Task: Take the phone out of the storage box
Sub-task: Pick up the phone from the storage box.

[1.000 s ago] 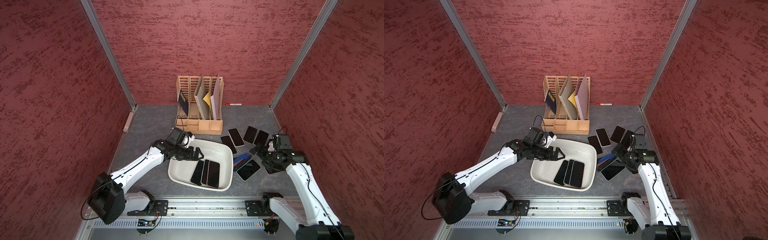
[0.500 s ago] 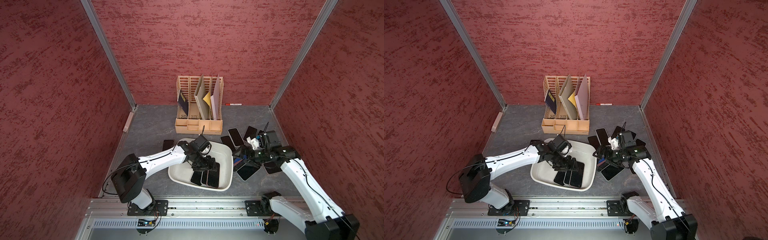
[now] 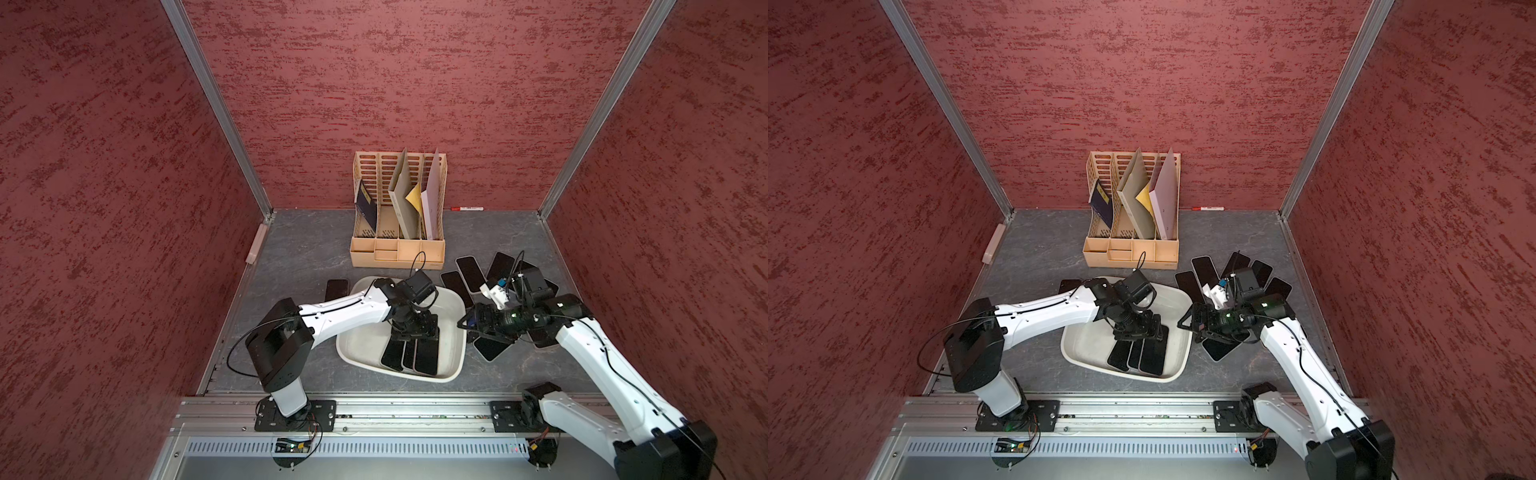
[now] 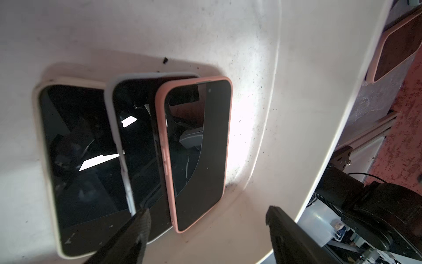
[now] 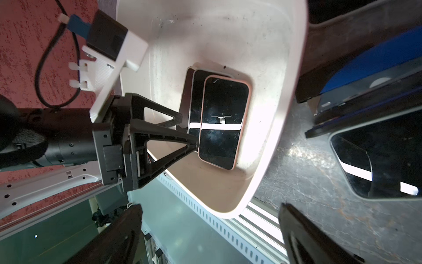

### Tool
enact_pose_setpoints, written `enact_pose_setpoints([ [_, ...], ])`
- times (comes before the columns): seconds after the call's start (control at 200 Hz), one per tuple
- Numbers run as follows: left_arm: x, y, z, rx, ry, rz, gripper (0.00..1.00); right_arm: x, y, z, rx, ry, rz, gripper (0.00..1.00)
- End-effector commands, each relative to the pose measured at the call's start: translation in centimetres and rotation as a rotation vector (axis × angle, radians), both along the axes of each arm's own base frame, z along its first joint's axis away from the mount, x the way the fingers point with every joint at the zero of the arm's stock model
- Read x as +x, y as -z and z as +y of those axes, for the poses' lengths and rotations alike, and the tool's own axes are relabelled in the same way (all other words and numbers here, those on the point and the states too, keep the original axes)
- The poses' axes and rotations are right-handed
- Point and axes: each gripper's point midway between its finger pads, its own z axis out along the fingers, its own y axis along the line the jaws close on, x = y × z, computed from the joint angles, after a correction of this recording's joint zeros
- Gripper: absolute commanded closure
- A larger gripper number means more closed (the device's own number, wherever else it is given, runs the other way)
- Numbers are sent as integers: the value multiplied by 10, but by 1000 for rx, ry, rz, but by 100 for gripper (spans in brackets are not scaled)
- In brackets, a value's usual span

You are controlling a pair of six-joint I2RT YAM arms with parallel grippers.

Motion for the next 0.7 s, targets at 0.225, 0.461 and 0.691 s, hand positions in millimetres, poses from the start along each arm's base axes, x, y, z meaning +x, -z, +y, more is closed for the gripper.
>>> enact_pose_setpoints([
  [0.225,28,-60,100,-82,-368,-234,11,5,25,41,-129,-35,40,2],
  [0.461,11,-99,103,-259,-300,-377,2,28,64,59,-260,19,83,2],
  [0.691,4,-105,88,-327,-195,-428,0,50,88,82,-326,6,112,2],
])
